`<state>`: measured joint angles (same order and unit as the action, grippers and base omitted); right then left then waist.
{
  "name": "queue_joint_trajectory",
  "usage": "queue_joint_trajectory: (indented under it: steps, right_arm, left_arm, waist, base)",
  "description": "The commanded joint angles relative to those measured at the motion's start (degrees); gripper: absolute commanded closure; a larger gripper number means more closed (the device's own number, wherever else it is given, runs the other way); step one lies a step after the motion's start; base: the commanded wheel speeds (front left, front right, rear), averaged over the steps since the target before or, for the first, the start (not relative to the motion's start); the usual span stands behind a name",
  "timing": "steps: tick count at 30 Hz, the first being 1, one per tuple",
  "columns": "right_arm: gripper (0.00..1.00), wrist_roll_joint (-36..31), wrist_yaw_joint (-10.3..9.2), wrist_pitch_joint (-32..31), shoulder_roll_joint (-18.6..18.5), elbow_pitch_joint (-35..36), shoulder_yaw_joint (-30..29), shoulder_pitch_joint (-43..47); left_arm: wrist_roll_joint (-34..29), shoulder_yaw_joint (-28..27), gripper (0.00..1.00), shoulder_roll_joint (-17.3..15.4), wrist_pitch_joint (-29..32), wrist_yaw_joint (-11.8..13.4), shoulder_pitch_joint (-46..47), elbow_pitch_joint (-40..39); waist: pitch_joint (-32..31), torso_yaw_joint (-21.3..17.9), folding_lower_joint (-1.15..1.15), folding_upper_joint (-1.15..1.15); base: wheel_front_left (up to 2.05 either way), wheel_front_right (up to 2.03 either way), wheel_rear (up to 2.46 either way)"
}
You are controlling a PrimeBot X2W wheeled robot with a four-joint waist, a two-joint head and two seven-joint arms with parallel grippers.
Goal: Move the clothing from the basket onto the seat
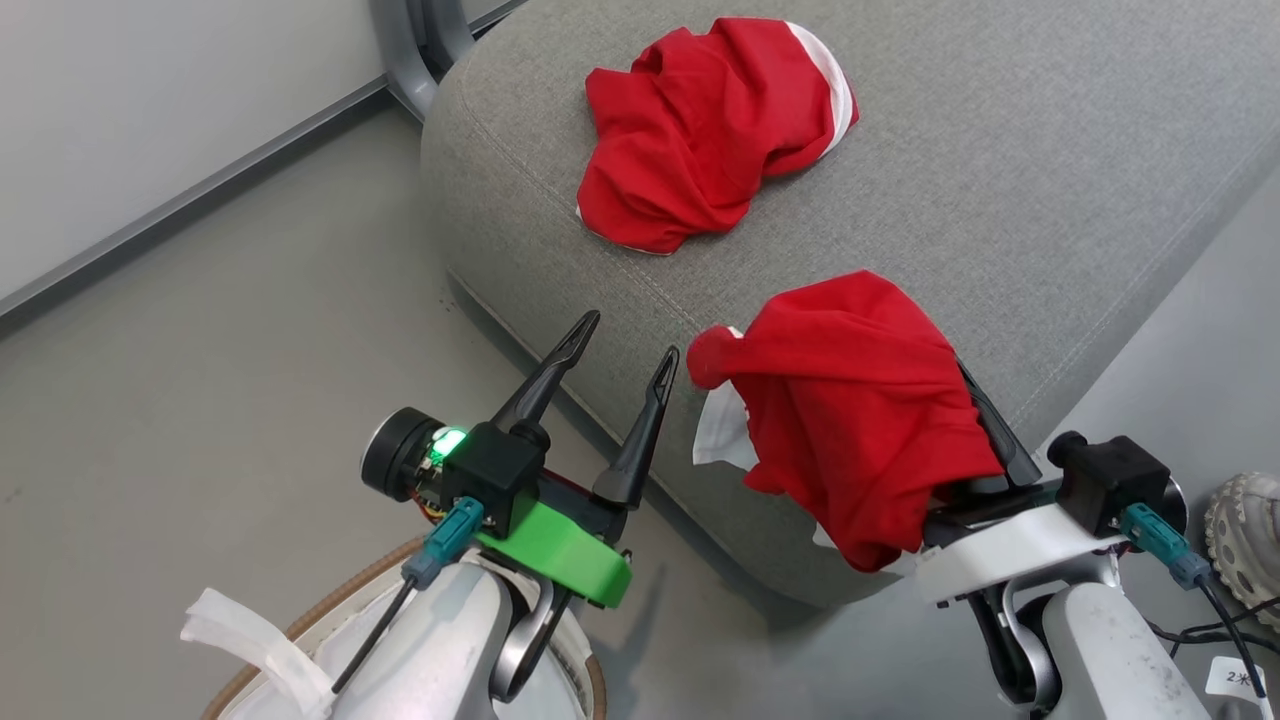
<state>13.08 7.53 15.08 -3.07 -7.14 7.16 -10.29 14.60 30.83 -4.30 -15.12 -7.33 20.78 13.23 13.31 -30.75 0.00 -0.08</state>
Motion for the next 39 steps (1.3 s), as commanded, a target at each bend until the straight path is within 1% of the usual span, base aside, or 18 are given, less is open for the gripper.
queue_joint_trajectory:
  steps: [1, 4, 5, 8, 11, 13, 17, 19, 23, 27, 29, 34, 35, 36, 38, 39]
  right_arm:
    - [1.00, -0.20, -0.08, 0.11, 0.03, 0.32, -0.03, -1.49]
    - [1.00, -0.82, -0.08, 0.11, -0.04, 0.25, -0.48, -5.63]
    - [1.00, -1.12, -0.08, 0.11, -0.59, -0.08, -0.20, -7.28]
    - [1.00, -2.21, -0.08, 0.12, -3.10, -0.96, -0.01, -14.98]
    - [1.00, -3.76, -0.08, 0.11, -6.38, -3.02, 0.46, -23.63]
    - [1.00, -5.41, -0.08, 0.11, -9.46, -5.07, -0.41, -28.99]
    - [1.00, -8.75, -0.08, 0.11, -13.81, -10.69, -1.19, -39.30]
    - [1.00, -10.02, -0.08, 0.12, -15.52, -13.97, -2.76, -43.62]
    - [1.00, -12.28, -0.08, 0.11, -17.42, -20.57, -5.68, -49.71]
    - [1.00, -14.42, -0.08, 0.11, -18.14, -26.85, -7.27, -52.64]
    - [1.00, -14.97, -0.08, 0.11, -17.73, -29.32, -8.50, -53.02]
    - [1.00, -17.60, -0.08, 0.10, -16.30, -35.08, -11.09, -50.55]
    - [0.91, -17.98, -0.08, 0.12, -15.92, -35.85, -11.79, -50.12]
    - [0.87, -18.41, -0.08, 0.10, -15.44, -36.68, -12.06, -49.55]
    - [0.85, -18.74, -0.08, 0.11, -14.37, -38.19, -12.84, -48.07]
    - [0.82, -18.96, -0.08, 0.11, -13.97, -38.69, -13.41, -47.25]
  left_arm:
    - [0.55, -0.27, 0.00, -0.54, -0.03, -0.22, -0.51, -0.27]
    - [0.31, -0.76, 0.00, -1.18, -0.04, -0.19, -0.48, -0.67]
    - [0.16, -0.90, 0.00, -1.41, -0.03, -0.18, -0.59, -0.73]
    - [-0.48, -1.72, 0.00, -2.25, -0.04, -0.19, -0.87, -1.03]
    - [-1.21, -2.64, 0.00, -3.34, -0.03, -0.19, -0.68, -1.58]
    - [-1.50, -2.18, 0.00, -3.49, -0.04, -0.19, 0.36, -1.93]
    - [-1.59, -2.17, 0.00, -4.16, -0.03, -0.19, 1.86, -2.39]
    - [-1.52, -1.68, 0.00, -4.38, -0.04, -0.19, 2.53, -2.57]
    - [-1.22, -0.42, 0.00, -4.56, -0.04, -0.19, 3.91, -2.80]
    - [-1.00, 0.41, 0.00, -4.46, -0.04, -0.19, 5.24, -2.96]
    - [-0.92, 0.75, 0.00, -4.31, -0.03, -0.19, 5.91, -3.01]
    - [-0.79, 0.89, 0.00, -3.92, -0.04, -0.19, 6.70, -3.24]
    - [-0.80, 0.93, 0.00, -4.03, -0.04, -0.19, 6.77, -3.20]
    - [-0.79, 0.94, 0.00, -4.16, -0.04, -0.19, 6.79, -3.13]
    - [-0.71, 0.91, 0.00, -4.40, -0.04, -0.19, 6.89, -3.03]
    - [-0.70, 0.78, 0.00, -4.51, -0.04, -0.19, 6.93, -2.98]
  waist:
    - [0.90, 0.16, 0.00, 0.08]
    - [2.43, 0.36, 0.00, 0.08]
    - [2.84, 0.43, 0.00, 0.08]
    - [4.74, 0.66, 0.00, 0.08]
    - [7.01, 1.07, 0.00, 0.08]
    - [8.69, 2.71, 0.00, 0.08]
    - [11.63, 5.75, 0.00, 0.08]
    - [13.10, 7.39, 0.00, 0.08]
    - [15.71, 10.98, 0.00, 0.08]
    - [18.34, 14.29, 0.00, 0.08]
    - [19.56, 15.82, 0.00, 0.08]
    - [21.95, 18.59, 0.00, 0.08]
    - [22.36, 18.94, 0.00, 0.08]
    - [22.59, 19.13, 0.00, 0.08]
    - [22.98, 19.34, 0.00, 0.08]
    - [23.10, 19.35, 0.00, 0.08]
  base:
    - [0.00, 0.00, 0.00]
    - [0.00, 0.00, 0.00]
    - [0.00, 0.00, 0.00]
    - [0.00, 0.00, 0.00]
    - [0.00, 0.00, 0.00]
    - [0.00, 0.00, 0.00]
    - [0.00, 0.00, 0.00]
    - [0.00, 0.00, 0.00]
    - [0.00, 0.00, 0.00]
    - [0.00, 0.00, 0.00]
    - [0.00, 0.00, 0.00]
    - [0.00, 0.00, 0.00]
    - [0.00, 0.00, 0.00]
    - [0.00, 0.00, 0.00]
    - [0.00, 0.00, 0.00]
    - [0.00, 0.00, 0.00]
